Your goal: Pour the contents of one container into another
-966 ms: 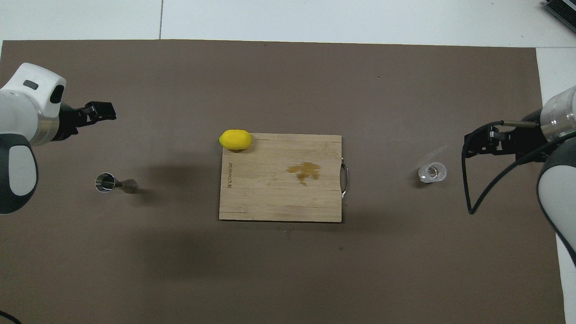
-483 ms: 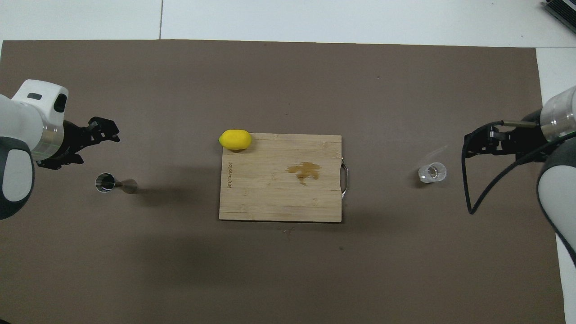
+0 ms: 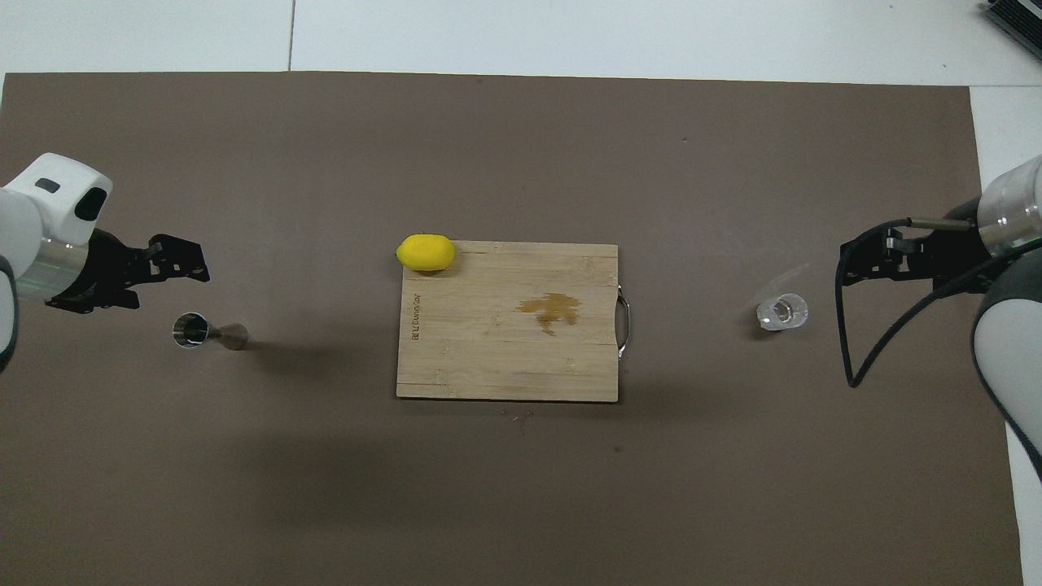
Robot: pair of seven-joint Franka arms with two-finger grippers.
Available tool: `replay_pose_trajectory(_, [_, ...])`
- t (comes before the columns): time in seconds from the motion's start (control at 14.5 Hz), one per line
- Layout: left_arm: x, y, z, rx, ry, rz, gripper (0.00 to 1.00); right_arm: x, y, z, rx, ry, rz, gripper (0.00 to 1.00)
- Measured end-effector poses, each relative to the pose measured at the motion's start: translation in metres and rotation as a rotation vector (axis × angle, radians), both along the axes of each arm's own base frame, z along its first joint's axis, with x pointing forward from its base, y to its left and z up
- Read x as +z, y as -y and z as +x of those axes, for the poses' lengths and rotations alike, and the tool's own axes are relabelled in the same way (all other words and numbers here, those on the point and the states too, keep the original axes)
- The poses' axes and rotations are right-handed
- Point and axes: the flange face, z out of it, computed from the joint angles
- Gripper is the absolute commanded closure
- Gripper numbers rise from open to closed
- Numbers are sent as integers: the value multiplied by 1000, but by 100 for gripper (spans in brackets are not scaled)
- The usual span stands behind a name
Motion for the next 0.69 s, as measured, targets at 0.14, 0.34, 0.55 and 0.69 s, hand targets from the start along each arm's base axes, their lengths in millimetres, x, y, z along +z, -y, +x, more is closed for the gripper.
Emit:
replay_pose_trajectory(0.14, [1,-32,-2,-86,22,-118,0,0,0,0,0,0,0,0])
replay_pose_trajectory(0.34, [0,-89,-14,-254,98,-315,0,0,0,0,0,0,0,0])
replay_pose_trajectory(0.55, [-6,-135,-27,-400,199,-429,0,0,0,0,0,0,0,0])
replay_pose_trajectory(0.69, [-23,-160,-33,-500,264,-527,0,0,0,0,0,0,0,0])
